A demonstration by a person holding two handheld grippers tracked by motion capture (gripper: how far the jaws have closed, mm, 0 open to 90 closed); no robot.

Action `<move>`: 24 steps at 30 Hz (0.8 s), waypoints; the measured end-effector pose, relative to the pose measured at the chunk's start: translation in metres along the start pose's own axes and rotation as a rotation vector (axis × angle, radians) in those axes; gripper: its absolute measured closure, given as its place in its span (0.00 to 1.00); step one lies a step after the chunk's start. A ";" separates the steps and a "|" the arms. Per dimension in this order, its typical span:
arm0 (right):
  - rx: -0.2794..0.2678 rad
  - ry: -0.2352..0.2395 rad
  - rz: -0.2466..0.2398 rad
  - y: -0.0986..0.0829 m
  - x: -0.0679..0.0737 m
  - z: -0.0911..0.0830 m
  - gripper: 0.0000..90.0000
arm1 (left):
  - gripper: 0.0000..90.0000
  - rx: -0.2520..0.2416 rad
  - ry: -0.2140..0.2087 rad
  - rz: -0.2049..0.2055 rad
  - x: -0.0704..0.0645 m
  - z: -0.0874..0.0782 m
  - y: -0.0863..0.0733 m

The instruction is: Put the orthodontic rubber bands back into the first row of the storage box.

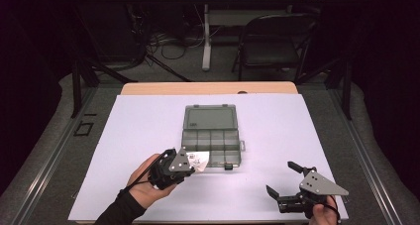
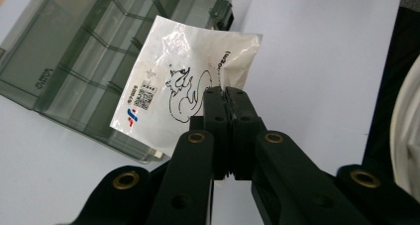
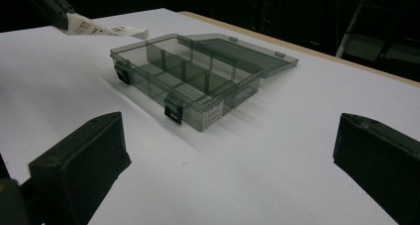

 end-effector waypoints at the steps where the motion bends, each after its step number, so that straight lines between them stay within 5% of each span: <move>1: 0.000 -0.001 0.001 0.000 0.000 0.000 0.00 | 0.99 0.000 0.000 0.000 0.000 0.000 0.000; 24: 0.005 0.003 -0.004 0.000 0.000 -0.001 0.00 | 0.99 -0.017 0.074 0.007 0.045 0.006 0.044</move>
Point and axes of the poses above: each handheld gripper's, and its own axes: z roughly forward along the jaws, y roughly out of its top, x roughly to its left, the point moved 2 cm from there along z, roughly forward along the jaws, and after that the axes turned 7 degrees about -z, right-handed, at the moved point
